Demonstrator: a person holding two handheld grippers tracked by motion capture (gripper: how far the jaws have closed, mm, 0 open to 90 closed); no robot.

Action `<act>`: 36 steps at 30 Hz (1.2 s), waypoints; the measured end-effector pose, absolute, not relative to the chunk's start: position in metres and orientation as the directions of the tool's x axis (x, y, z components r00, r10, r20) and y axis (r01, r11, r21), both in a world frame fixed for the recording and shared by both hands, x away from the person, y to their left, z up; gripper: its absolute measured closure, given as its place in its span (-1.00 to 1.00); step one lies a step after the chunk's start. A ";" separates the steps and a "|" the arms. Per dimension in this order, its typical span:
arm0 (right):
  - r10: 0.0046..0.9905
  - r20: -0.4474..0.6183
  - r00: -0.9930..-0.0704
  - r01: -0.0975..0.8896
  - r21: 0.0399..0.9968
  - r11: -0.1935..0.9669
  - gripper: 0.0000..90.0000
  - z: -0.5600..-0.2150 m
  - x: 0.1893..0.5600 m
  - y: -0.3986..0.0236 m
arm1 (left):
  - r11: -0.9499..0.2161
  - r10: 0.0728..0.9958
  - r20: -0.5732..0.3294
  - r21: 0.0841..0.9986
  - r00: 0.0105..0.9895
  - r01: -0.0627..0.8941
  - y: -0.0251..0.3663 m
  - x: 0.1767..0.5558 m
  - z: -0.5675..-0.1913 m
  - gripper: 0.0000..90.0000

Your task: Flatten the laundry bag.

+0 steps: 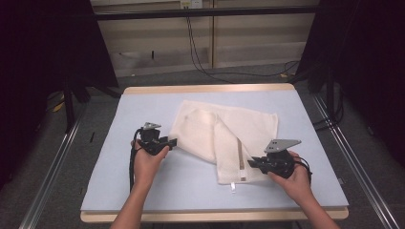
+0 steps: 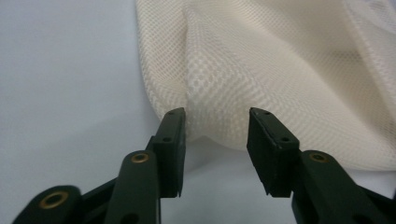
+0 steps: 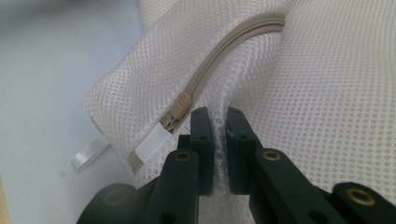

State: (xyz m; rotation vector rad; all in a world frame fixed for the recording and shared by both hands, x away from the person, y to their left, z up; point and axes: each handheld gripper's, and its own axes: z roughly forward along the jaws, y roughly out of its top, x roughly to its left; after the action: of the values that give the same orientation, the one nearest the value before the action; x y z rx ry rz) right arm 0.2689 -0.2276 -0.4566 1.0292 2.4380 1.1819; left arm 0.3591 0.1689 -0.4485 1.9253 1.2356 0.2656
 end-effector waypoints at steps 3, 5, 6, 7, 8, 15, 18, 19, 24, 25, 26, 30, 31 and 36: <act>0.683 0.064 -0.728 0.478 0.761 0.439 0.87 -0.456 0.268 -0.226 | -0.197 0.824 -0.236 0.734 0.516 0.650 0.164 0.355 -0.443 0.02; 0.677 0.061 -0.733 0.472 0.762 0.443 0.86 -0.456 0.268 -0.225 | -0.204 0.824 -0.228 0.735 0.519 0.646 0.162 0.354 -0.438 -0.04; 0.678 0.060 -0.733 0.473 0.761 0.444 0.87 -0.456 0.268 -0.225 | -0.211 0.823 -0.223 0.734 0.522 0.646 0.161 0.354 -0.436 -0.08; 0.676 0.061 -0.734 0.472 0.761 0.444 0.87 -0.457 0.268 -0.224 | -0.218 0.822 -0.212 0.740 0.528 0.636 0.158 0.353 -0.434 -0.10; 0.676 0.056 -0.735 0.470 0.761 0.447 0.86 -0.457 0.267 -0.224 | -0.225 0.812 -0.215 0.743 0.543 0.630 0.155 0.351 -0.431 -0.08; 0.666 0.045 -0.744 0.458 0.761 0.460 0.87 -0.457 0.267 -0.222 | -0.256 0.752 -0.261 0.730 0.605 0.633 0.123 0.350 -0.425 -0.16; 0.665 0.041 -0.746 0.455 0.760 0.463 0.86 -0.457 0.266 -0.222 | -0.250 0.746 -0.274 0.730 0.607 0.636 0.109 0.357 -0.430 -0.17; 0.663 0.039 -0.747 0.453 0.760 0.466 0.86 -0.457 0.266 -0.222 | -0.248 0.747 -0.281 0.722 0.602 0.645 0.106 0.360 -0.431 -0.20; 0.664 0.035 -0.747 0.453 0.758 0.469 0.86 -0.458 0.266 -0.222 | -0.243 0.739 -0.299 0.718 0.604 0.652 0.090 0.370 -0.436 -0.27; 0.664 0.035 -0.747 0.453 0.757 0.470 0.86 -0.459 0.266 -0.222 | -0.251 0.739 -0.297 0.713 0.605 0.655 0.087 0.372 -0.436 -0.27; 0.664 0.036 -0.747 0.453 0.758 0.469 0.86 -0.459 0.266 -0.222 | -0.253 0.733 -0.303 0.709 0.608 0.658 0.084 0.374 -0.438 -0.26; 0.661 0.040 -0.749 0.455 0.757 0.469 0.86 -0.459 0.266 -0.222 | -0.251 0.735 -0.312 0.700 0.602 0.669 0.074 0.380 -0.442 -0.27; 0.661 0.038 -0.750 0.453 0.757 0.470 0.86 -0.459 0.266 -0.222 | -0.255 0.732 -0.316 0.694 0.603 0.673 0.072 0.381 -0.442 -0.26; 0.661 0.038 -0.749 0.454 0.757 0.471 0.86 -0.460 0.267 -0.222 | -0.229 0.714 -0.356 0.695 0.603 0.681 0.058 0.386 -0.443 -0.26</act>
State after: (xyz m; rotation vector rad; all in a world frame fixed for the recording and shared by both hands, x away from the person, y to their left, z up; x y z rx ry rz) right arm 0.2667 -0.2222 -0.4599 0.9549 2.4603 1.1489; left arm 0.3855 0.0585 -0.4433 1.9524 1.1092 0.0470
